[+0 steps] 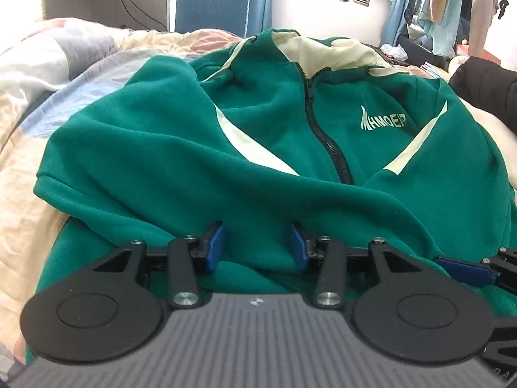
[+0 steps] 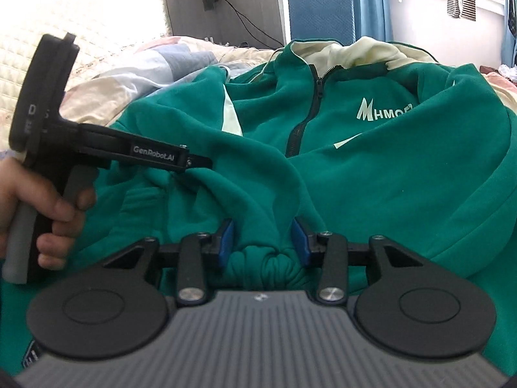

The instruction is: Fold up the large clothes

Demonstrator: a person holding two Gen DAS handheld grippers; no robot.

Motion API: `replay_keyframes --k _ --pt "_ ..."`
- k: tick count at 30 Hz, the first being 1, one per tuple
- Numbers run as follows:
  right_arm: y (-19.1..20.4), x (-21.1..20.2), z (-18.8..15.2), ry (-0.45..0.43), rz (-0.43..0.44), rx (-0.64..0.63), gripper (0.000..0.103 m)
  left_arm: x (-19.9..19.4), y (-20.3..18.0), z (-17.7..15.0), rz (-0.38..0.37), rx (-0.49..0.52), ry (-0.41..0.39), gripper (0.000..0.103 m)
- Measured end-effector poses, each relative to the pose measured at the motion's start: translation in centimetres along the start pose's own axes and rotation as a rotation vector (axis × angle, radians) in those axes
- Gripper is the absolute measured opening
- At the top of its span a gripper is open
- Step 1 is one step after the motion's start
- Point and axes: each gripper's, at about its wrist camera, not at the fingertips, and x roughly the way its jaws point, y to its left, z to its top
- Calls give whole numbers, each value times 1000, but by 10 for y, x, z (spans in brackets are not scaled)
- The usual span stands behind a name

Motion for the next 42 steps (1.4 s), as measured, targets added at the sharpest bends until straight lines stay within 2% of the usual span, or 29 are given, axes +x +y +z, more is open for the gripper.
replay_keyframes --k 4,6,9,15,17,18,20,22,26,29,31,33,34,38,40,42 --pt "-4 -19 2 -33 23 59 42 -23 1 8 5 -11 -24 54" --pt "-10 -38 7 -70 32 121 43 -43 6 12 -20 -38 -73 61" --pt "-15 -69 13 -128 17 152 44 -62 9 24 -64 -82 -113 62" --pt "-53 -95 52 -206 -49 210 44 -61 -3 69 -82 -58 -168 62" --pt "-75 -90 73 -229 -85 229 49 -47 -6 88 -55 -38 -180 63" --pt "-88 -84 85 -239 -97 242 52 -35 -6 99 -43 -36 -181 63" --pt "-114 -67 107 -251 -118 271 68 -9 -6 124 -34 -45 -185 63" --pt "-141 -42 129 -269 -152 298 76 23 -1 149 -27 -65 -194 64" --pt "-196 24 172 -280 -196 342 76 92 13 201 -17 -83 -242 64" --pt "-232 75 202 -282 -200 379 76 146 31 232 -56 -148 -238 64" --pt "-251 106 220 -288 -195 399 76 180 41 249 -98 -197 -200 65" --pt "-265 135 234 -282 -192 419 76 212 48 262 -182 -211 -144 66" --pt "-270 150 239 -263 -195 433 76 225 49 265 -197 -213 -126 66" --pt "-290 208 250 -164 -146 557 77 268 42 277 -197 -224 -47 68" --pt "-284 226 249 -134 -160 540 77 281 38 280 -199 -250 -19 68" --pt "-275 245 250 -71 -189 501 69 288 33 284 -177 -244 11 67"
